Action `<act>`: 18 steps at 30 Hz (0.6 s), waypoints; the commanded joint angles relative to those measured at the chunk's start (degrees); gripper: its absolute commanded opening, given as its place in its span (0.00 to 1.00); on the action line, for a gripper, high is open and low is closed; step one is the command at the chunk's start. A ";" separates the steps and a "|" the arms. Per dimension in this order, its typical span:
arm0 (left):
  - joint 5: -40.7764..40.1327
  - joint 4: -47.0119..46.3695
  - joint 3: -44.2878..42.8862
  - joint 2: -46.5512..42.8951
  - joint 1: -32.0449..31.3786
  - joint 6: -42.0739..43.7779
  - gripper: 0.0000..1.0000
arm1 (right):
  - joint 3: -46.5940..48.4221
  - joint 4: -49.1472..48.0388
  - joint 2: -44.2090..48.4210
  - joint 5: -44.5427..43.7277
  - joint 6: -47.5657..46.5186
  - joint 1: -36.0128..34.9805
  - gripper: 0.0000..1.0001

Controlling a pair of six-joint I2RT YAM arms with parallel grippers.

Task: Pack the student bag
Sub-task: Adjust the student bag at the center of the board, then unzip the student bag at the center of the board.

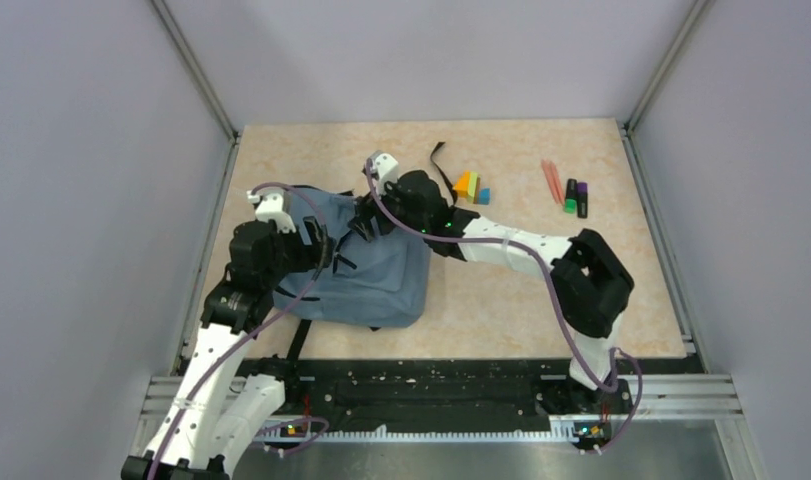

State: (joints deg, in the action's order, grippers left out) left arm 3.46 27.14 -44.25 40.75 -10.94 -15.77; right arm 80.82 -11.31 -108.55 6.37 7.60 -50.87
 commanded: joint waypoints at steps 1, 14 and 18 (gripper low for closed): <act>4.16 -4.80 4.25 0.14 -0.05 -6.98 0.83 | -4.83 -1.67 10.91 0.36 -0.42 -0.12 0.72; -2.73 -8.11 13.88 -6.67 -0.05 -12.87 0.77 | -19.02 -0.31 18.73 -6.76 4.71 -0.19 0.76; -5.27 -6.44 13.20 -7.95 -0.05 -12.63 0.69 | -20.30 -2.45 19.31 -5.20 5.02 -0.85 0.75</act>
State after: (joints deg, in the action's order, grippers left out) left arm 1.52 23.14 -30.46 34.26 -10.94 -27.73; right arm 60.82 -10.11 -90.63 -0.43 11.14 -50.89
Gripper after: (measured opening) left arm 0.718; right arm 0.755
